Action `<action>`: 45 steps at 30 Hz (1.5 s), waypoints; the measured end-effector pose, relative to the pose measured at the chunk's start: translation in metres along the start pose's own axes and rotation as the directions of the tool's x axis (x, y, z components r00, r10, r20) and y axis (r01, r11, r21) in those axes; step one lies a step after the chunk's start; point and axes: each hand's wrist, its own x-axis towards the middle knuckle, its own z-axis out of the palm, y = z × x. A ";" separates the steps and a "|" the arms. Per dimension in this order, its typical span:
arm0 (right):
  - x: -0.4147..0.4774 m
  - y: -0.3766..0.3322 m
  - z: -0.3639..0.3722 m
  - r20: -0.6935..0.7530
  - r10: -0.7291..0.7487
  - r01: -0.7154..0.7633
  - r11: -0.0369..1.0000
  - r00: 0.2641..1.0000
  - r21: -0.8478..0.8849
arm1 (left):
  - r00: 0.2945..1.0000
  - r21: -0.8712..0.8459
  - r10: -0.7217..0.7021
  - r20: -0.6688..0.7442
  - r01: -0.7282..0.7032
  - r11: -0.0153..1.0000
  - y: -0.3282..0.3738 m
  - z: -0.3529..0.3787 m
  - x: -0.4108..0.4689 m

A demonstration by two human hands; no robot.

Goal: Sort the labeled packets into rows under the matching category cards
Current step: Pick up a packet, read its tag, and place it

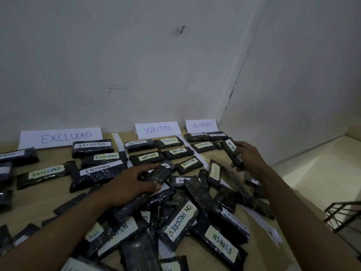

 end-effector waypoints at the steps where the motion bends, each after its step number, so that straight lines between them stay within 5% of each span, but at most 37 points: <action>1: 0.009 -0.002 0.002 0.002 0.014 -0.014 1.000 1.000 -0.011 | 1.000 -0.003 -0.004 0.001 0.004 1.000 -0.001 0.000 0.001; 10: 0.075 0.015 0.036 -0.209 0.104 -0.061 0.977 0.972 0.205 | 0.999 -0.034 -0.032 0.009 0.032 0.999 -0.001 0.001 0.001; 16: 0.087 0.035 0.047 -0.276 0.054 -0.112 0.974 0.960 -0.198 | 0.999 -0.041 -0.030 -0.011 0.030 0.999 0.002 0.001 -0.002; 26: 0.095 0.034 0.049 -0.215 0.061 -0.115 0.962 0.975 -0.246 | 1.000 -0.015 -0.022 -0.013 0.021 1.000 0.005 0.000 -0.002; 29: 0.094 0.032 0.052 -0.183 0.021 -0.099 0.899 0.983 -0.426 | 1.000 0.005 -0.006 -0.017 0.006 1.000 0.006 0.000 -0.003; 33: 0.084 0.031 0.053 -0.149 -0.056 -0.032 0.849 0.987 -0.528 | 0.997 0.106 0.050 -0.054 -0.044 0.993 0.011 0.002 -0.007; 38: 0.066 0.025 0.036 -0.118 -0.167 0.096 0.886 0.979 -0.455 | 0.992 0.304 0.120 -0.038 -0.103 0.947 0.023 0.004 -0.012; 45: 0.035 0.047 -0.033 -0.075 -0.212 0.147 0.855 0.974 -0.497 | 0.971 0.643 0.232 0.051 -0.210 0.736 0.055 0.015 -0.002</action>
